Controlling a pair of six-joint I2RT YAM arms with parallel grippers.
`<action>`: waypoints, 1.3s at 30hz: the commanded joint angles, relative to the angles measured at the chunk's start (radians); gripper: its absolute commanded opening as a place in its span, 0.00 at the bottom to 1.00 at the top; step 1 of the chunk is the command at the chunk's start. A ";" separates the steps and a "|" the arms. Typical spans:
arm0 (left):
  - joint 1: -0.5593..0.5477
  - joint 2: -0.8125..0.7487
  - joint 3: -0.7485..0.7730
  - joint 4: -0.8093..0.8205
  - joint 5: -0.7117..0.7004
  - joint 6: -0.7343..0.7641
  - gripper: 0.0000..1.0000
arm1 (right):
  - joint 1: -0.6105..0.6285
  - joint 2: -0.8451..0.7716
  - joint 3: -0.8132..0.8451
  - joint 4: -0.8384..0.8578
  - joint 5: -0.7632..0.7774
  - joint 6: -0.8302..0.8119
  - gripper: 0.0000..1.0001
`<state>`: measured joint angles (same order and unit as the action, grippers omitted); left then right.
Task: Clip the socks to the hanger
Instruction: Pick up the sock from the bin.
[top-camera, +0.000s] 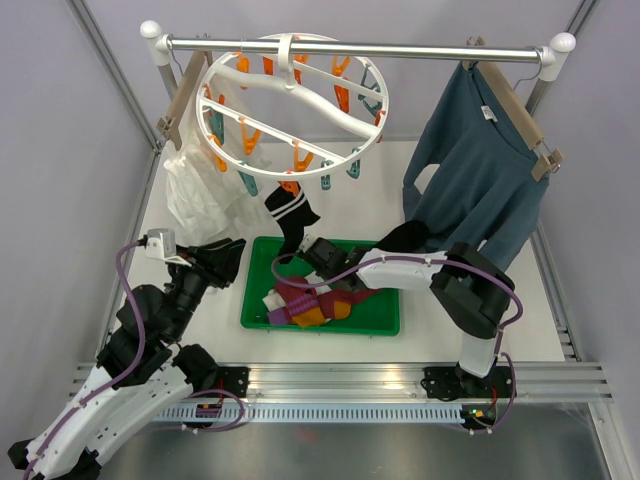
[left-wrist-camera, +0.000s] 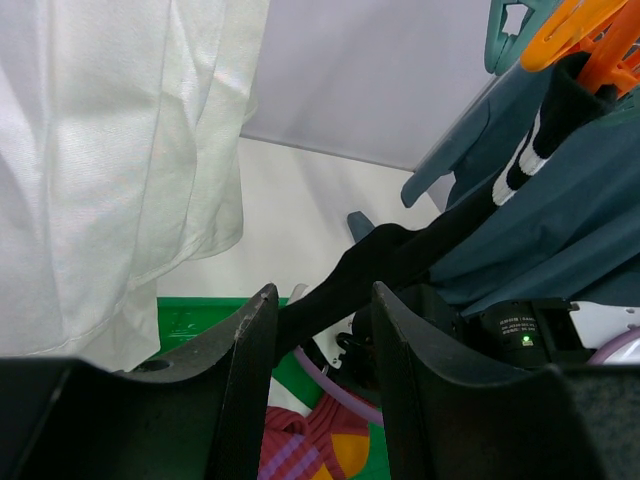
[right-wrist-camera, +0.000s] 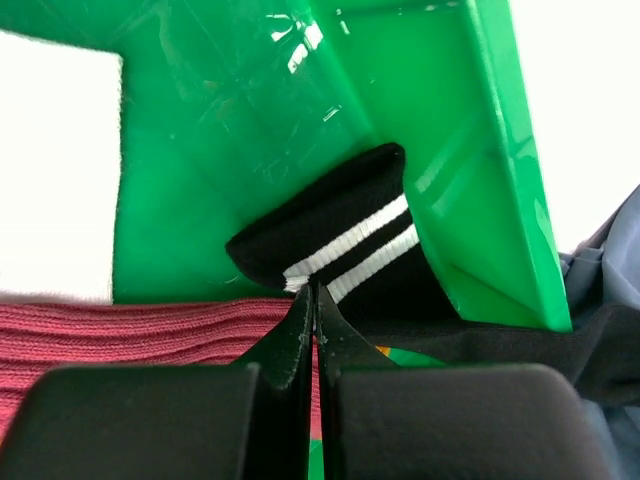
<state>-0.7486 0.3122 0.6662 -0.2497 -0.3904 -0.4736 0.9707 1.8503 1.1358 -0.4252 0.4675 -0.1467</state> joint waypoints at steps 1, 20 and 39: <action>-0.005 0.008 0.032 0.029 0.005 0.036 0.48 | -0.004 -0.095 0.004 0.034 0.008 0.061 0.00; -0.005 -0.053 -0.022 0.282 0.385 0.131 0.48 | -0.001 -0.648 -0.154 0.051 -0.006 0.289 0.00; -0.006 0.261 0.061 0.535 0.829 0.115 0.50 | -0.003 -1.036 -0.050 0.022 -0.150 0.433 0.00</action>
<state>-0.7486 0.5327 0.6945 0.2054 0.3782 -0.3611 0.9707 0.8562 1.0275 -0.4259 0.3729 0.2462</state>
